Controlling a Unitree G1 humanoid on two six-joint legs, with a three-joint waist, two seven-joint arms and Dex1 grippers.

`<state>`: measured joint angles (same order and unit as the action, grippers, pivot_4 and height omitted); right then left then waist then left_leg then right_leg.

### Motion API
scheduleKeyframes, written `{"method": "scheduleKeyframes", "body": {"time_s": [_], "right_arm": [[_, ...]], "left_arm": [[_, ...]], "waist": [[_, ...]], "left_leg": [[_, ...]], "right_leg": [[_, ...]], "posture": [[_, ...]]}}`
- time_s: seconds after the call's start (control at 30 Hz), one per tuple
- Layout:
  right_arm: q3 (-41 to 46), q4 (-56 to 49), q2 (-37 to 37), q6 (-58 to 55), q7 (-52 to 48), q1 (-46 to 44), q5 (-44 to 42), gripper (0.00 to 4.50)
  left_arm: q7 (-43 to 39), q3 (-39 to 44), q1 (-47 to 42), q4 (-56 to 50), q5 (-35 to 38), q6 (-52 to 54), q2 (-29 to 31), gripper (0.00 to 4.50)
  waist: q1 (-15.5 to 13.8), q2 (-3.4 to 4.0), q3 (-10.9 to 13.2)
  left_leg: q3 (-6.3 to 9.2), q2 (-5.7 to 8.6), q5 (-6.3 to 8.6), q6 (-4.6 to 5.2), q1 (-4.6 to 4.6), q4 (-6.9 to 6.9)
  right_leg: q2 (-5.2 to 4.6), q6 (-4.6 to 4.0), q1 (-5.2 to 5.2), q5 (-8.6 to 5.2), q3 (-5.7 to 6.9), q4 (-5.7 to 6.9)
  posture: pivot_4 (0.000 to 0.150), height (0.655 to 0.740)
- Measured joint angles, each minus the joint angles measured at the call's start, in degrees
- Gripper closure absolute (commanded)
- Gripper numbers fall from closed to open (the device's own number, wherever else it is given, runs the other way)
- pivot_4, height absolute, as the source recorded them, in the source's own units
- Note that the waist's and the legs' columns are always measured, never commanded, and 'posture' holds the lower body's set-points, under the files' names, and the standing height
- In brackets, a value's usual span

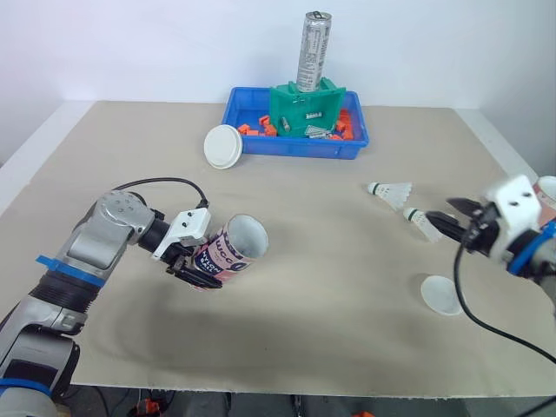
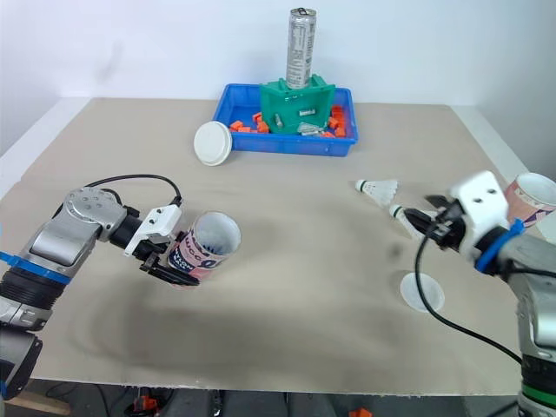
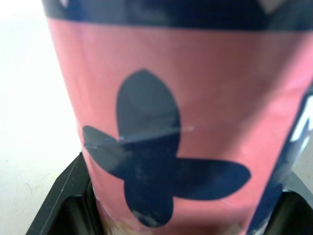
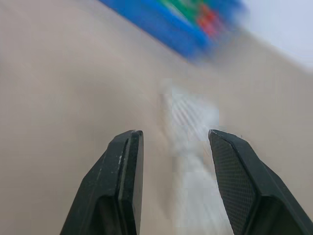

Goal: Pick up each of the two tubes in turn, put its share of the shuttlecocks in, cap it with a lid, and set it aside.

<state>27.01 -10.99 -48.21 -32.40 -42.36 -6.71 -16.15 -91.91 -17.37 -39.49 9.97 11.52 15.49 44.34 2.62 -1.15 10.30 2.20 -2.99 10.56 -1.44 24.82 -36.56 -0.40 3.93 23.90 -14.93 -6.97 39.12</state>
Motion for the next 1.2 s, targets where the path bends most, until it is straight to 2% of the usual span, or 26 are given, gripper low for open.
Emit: {"method": "scheduleKeyframes", "body": {"time_s": [0.47,1.2], "right_arm": [[-1.9,13.1,3.0,4.0,-0.3,1.0,-0.6,2.14],[-9.6,18.5,3.3,5.2,-1.2,-7.9,-1.0,2.14]], "left_arm": [[0.1,-0.2,0.1,0.0,-0.2,0.7,-0.2,1.35],[0.3,-0.1,0.1,-0.5,-0.2,1.2,-0.2,1.35]], "waist": [[0.2,0.0,0.0],[0.2,0.0,0.0]], "left_leg": [[-0.15,0.0,-0.2,0.3,-0.18,-0.05],[-0.15,0.0,-0.2,0.3,-0.16,-0.03]], "right_leg": [[0.01,-0.05,-0.1,0.24,-0.15,0.0],[0.01,0.09,-0.08,0.3,-0.14,0.0]], "posture": [[0.15,0.7075],[0.15,0.7075]]}}
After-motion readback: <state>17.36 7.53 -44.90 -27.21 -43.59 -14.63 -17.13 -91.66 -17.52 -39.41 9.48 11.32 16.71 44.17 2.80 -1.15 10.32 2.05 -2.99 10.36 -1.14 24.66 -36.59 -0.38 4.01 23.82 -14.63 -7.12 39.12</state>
